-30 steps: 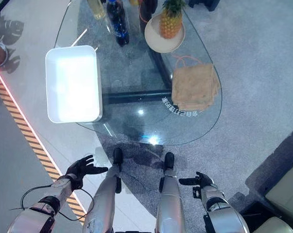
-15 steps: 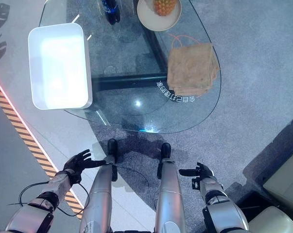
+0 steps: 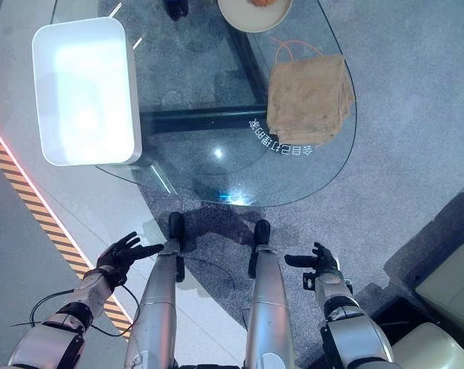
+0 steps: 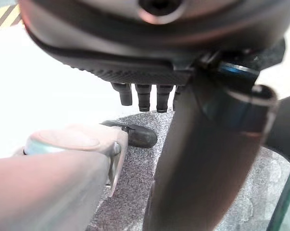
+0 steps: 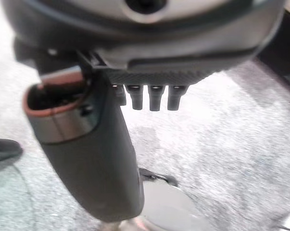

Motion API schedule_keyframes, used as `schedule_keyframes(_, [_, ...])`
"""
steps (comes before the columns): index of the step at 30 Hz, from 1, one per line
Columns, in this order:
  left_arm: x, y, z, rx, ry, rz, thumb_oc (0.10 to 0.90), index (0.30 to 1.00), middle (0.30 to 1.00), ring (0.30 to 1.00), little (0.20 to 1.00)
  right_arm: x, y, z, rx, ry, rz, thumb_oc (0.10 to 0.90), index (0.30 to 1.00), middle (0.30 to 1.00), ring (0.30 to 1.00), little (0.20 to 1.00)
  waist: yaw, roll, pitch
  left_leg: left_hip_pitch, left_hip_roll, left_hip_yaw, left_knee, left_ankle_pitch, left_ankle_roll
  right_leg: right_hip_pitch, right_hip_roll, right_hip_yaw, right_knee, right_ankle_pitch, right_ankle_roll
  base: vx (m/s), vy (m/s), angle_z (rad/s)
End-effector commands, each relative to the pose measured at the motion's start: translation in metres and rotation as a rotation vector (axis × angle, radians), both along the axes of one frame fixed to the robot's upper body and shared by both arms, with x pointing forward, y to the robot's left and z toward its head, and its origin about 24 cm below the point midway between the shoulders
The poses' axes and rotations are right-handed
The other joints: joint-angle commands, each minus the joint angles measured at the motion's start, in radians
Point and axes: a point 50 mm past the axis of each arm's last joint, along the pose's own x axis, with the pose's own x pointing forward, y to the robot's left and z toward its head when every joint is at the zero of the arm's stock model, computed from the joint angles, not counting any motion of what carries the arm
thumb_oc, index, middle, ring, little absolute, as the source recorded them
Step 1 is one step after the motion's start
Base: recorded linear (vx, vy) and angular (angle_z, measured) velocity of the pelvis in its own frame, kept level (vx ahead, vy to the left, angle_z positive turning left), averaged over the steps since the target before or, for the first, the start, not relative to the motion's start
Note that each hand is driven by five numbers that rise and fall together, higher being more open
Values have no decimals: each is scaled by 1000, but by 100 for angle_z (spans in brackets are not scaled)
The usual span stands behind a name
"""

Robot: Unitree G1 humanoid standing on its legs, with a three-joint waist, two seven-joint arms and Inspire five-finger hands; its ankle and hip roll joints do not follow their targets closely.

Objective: Wipe the table with a cloth and put it in the basket.

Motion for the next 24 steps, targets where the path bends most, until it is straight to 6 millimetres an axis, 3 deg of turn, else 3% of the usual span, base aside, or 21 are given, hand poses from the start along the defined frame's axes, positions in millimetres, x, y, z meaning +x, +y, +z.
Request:
schedule_keyframes(1, [-16,28,-2,-42,-29,126,800,900,900,900,900,-6,-50,31,-121,-160,-187,800,900,900,900,900,3,-10,-8,-31,-95,58,106,-87,74,-1,68,-74,-16,23,-57,28,-63,2])
schedule_keyframes(8, [-15,35,2,-58,-49,148,800,900,900,900,900,23,-76,104,-265,-436,-271,800,900,900,900,900,13,-22,-8,-38,-92,59,97,-88,75,-8,61,-87,-25,30,-56,5,-26,1])
schedule_keyframes(9, [-15,35,2,-58,-49,148,800,900,900,900,900,23,-76,104,-265,-436,-271,800,900,900,900,900,13,-21,-8,-39,-92,58,96,-88,75,-8,61,-87,-25,31,-56,0,0,0])
schedule_keyframes(11, [-15,36,4,-63,-55,152,800,900,900,900,900,31,-83,134,-323,-526,-306,800,900,900,900,900,16,-25,-8,-44,-90,58,94,-87,75,-13,60,-90,-30,35,-56,0,0,0])
schedule_keyframes(14, [-14,38,5,-67,-61,155,800,900,900,900,900,34,-87,155,-383,-592,-355,800,900,900,900,900,18,-27,-8,-51,-88,59,89,-85,74,-18,60,-92,-38,39,-55,0,0,0])
schedule_keyframes(19, [-13,41,8,-72,-74,156,800,900,900,900,900,35,-101,207,-492,-751,-519,800,900,900,900,900,21,-30,-8,-62,-86,57,70,-79,74,-24,62,-98,-60,50,-51,0,0,0])
schedule_keyframes(23, [-12,42,9,-76,-81,157,800,900,900,900,900,38,-102,249,-544,-877,-569,800,900,900,900,900,22,-27,-8,-64,-88,56,48,-71,73,-27,62,-101,-79,57,-48,-2,5,2])
schedule_keyframes(24, [-12,42,9,-77,-82,158,800,900,900,900,900,39,-101,252,-546,-884,-569,800,900,900,900,900,22,-26,-8,-64,-88,56,46,-70,73,-27,62,-101,-80,58,-48,-2,43,2])
